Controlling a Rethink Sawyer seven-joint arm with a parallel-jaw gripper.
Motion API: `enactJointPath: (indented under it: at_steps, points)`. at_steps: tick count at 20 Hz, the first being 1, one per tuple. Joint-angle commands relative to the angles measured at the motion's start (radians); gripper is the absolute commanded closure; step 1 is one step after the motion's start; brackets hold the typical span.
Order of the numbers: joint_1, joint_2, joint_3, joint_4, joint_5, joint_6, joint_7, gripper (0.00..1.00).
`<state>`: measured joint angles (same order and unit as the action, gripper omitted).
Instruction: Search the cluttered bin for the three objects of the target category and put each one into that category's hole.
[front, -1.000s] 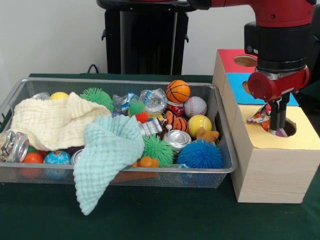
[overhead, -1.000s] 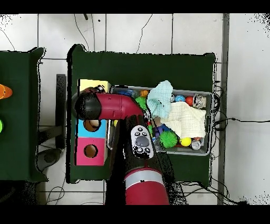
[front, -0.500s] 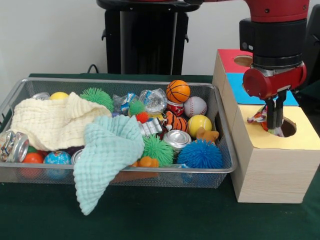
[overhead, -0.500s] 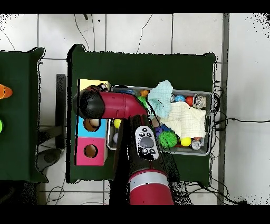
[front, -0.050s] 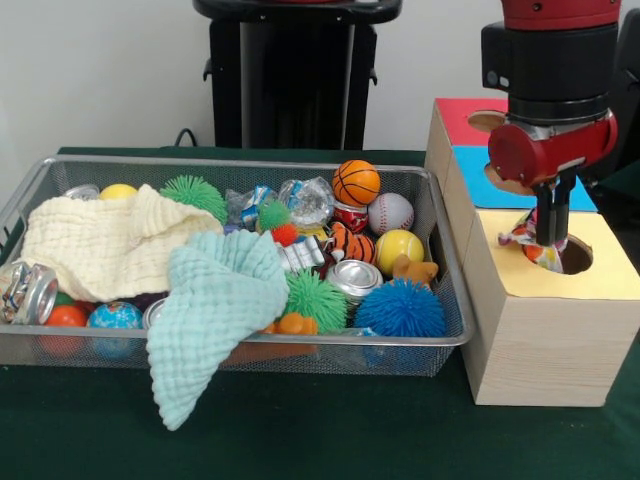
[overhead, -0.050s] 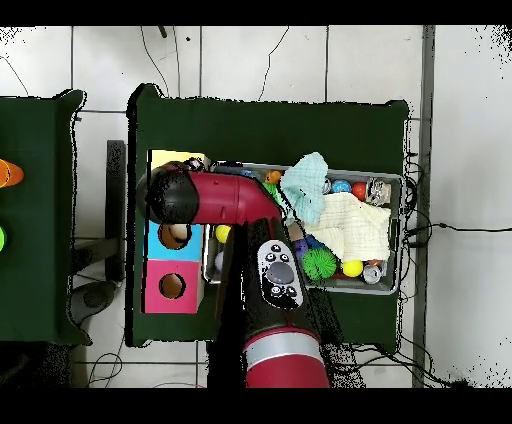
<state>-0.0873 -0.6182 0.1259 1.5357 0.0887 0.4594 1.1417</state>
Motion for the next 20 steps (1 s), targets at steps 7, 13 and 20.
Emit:
enactJointPath:
  at_steps: [7,13,20]
  points:
    - [-0.040,-0.065,0.023,0.125,0.009,0.286,0.137,1.00]
    - [-0.039,-0.041,0.012,0.098,-0.025,0.291,0.127,1.00]
    - [-0.024,-0.008,-0.011,0.070,-0.062,0.257,0.133,1.00]
